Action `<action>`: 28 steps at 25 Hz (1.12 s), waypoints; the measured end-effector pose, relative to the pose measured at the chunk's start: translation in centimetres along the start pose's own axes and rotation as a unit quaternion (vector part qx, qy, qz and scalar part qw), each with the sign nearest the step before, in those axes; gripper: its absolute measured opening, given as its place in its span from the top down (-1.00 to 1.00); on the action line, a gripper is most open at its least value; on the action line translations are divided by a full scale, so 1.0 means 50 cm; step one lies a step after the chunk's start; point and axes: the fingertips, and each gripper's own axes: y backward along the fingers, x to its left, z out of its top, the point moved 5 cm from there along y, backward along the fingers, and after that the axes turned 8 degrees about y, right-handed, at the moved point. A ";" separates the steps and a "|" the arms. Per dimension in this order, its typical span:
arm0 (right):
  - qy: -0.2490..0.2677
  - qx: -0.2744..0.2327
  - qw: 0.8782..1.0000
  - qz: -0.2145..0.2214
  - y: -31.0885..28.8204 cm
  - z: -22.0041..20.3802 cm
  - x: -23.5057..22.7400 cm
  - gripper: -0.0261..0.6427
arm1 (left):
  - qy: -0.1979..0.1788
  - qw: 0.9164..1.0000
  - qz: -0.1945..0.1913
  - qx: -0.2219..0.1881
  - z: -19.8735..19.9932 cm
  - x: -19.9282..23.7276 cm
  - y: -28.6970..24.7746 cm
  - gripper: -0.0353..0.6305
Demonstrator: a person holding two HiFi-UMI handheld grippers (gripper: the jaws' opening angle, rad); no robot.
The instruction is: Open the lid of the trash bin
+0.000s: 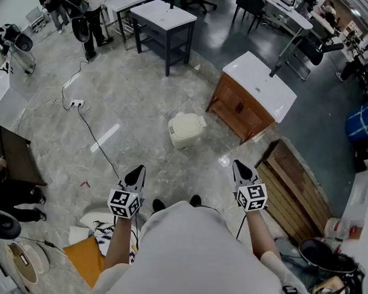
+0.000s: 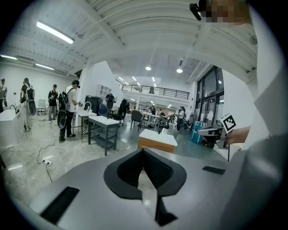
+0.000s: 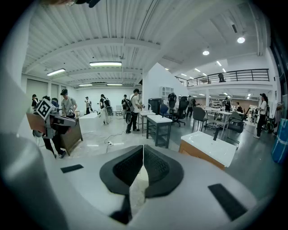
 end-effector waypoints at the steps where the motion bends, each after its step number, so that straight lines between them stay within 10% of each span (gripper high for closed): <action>1: 0.000 0.000 1.000 0.000 0.000 0.001 0.000 0.83 | 0.000 1.000 0.000 0.000 0.000 0.001 0.000 0.84; 28: 0.001 -0.004 1.000 -0.014 -0.030 0.058 0.118 0.82 | -0.009 0.999 -0.030 -0.004 0.019 0.092 0.057 0.84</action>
